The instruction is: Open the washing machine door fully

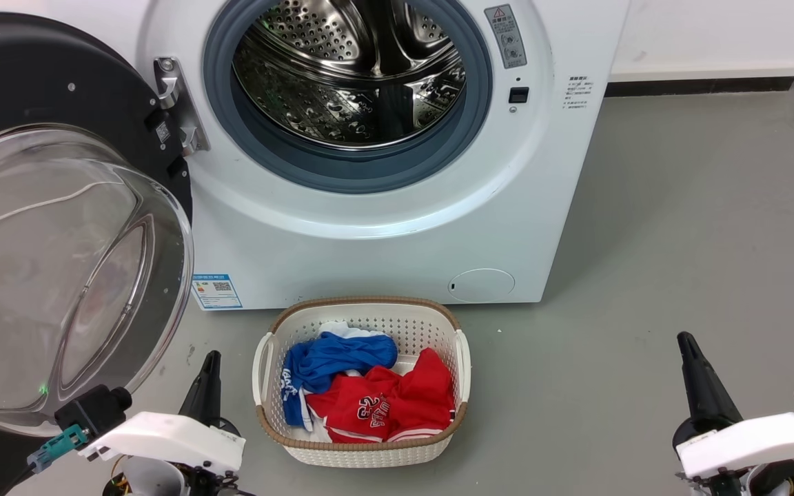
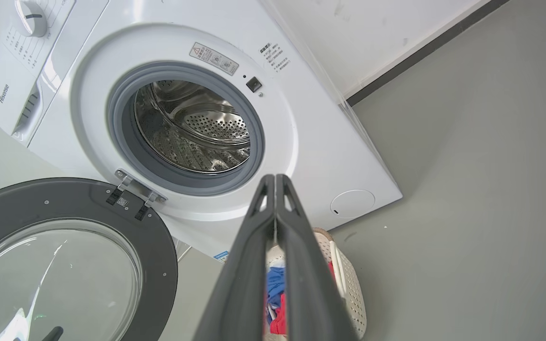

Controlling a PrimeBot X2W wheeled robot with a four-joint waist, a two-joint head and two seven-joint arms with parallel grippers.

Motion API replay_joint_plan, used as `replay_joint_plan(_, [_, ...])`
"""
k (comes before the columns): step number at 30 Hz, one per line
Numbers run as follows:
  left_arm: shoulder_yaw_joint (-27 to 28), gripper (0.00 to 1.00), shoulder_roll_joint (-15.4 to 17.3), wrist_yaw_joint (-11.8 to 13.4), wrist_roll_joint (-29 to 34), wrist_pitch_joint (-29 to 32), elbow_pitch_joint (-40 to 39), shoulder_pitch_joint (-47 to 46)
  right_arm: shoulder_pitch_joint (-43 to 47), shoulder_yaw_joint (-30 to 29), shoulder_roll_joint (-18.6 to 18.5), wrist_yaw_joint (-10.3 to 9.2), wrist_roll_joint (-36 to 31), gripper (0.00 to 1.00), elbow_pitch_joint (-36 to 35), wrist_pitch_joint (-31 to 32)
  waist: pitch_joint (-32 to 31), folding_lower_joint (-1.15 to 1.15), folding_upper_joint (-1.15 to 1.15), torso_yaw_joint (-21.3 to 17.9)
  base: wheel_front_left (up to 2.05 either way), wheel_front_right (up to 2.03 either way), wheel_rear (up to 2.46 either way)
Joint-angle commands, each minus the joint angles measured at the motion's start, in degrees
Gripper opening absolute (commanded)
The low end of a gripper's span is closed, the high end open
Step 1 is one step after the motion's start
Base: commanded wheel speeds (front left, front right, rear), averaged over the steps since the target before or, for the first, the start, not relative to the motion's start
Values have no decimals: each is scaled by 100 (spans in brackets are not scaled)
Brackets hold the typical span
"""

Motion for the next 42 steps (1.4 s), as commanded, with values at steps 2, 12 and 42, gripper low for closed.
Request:
replay_joint_plan(2, [115,0,-23,-79,-206,51,-48,-164,-147,-20,-25,1,295,0,-16,39,-1,0,0,5,0,0,0])
replay_joint_plan(12, [333,0,-155,-229,-787,216,-16,-184,-237,-50,-27,1,1069,0,109,131,-4,0,0,27,0,0,0])
replay_joint_plan(42, [883,0,-493,-613,-2228,649,71,-225,-460,-132,-26,1,2995,0,419,372,-13,0,0,91,0,0,0])
